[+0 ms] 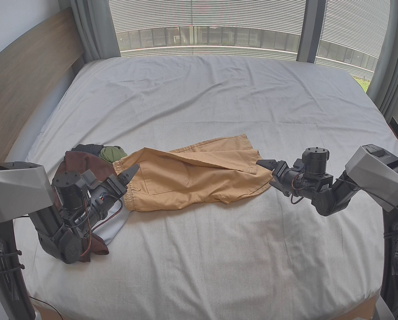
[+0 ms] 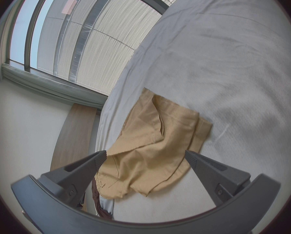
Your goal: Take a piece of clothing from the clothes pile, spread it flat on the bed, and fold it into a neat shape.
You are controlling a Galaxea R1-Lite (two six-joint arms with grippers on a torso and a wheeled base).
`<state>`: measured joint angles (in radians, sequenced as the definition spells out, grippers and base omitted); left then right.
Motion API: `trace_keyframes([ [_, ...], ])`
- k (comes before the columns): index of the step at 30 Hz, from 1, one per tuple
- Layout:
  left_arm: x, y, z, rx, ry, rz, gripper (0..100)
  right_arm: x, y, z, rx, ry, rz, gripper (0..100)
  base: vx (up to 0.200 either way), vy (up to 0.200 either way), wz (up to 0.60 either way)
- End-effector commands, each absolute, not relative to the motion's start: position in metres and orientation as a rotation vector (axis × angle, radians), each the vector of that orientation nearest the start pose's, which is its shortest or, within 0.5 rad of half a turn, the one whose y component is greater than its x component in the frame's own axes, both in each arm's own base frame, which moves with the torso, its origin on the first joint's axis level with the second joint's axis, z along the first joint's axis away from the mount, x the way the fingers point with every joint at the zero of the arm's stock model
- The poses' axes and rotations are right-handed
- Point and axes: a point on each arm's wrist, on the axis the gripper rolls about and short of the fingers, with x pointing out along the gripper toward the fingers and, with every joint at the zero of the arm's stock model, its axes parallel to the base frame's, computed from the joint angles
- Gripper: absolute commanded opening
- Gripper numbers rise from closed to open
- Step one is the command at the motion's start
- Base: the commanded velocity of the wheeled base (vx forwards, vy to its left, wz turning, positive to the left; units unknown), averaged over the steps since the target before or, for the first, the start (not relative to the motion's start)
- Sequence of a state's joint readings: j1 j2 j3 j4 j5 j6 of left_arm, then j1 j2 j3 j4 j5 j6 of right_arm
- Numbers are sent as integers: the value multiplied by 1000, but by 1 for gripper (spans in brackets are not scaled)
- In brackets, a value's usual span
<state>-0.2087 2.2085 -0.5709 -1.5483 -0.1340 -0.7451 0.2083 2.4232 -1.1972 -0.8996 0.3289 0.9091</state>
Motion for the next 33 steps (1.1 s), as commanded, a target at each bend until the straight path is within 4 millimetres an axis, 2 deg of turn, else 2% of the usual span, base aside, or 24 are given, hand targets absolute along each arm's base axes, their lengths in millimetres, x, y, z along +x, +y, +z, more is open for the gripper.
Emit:
trace_keyframes([
  [1, 323, -81, 57, -710, 235, -321, 100, 435, 109, 14, 894, 593, 345, 100, 0, 0, 0],
  [5, 319, -83, 54, -658, 246, -331, 100, 434, 118, 0, 889, 626, 350, 100, 0, 0, 0],
  [12, 316, -81, 53, -589, 243, -328, 100, 433, 126, -9, 883, 649, 359, 100, 0, 0, 0],
  [17, 312, -81, 54, -574, 246, -333, 100, 435, 136, -23, 875, 672, 366, 100, 0, 0, 0],
  [26, 312, -79, 57, -573, 234, -330, 100, 458, 157, -42, 864, 610, 373, 100, 0, 0, 0],
  [33, 312, -78, 59, -574, 226, -326, 100, 463, 167, -48, 858, 586, 372, 100, 0, 0, 0],
])
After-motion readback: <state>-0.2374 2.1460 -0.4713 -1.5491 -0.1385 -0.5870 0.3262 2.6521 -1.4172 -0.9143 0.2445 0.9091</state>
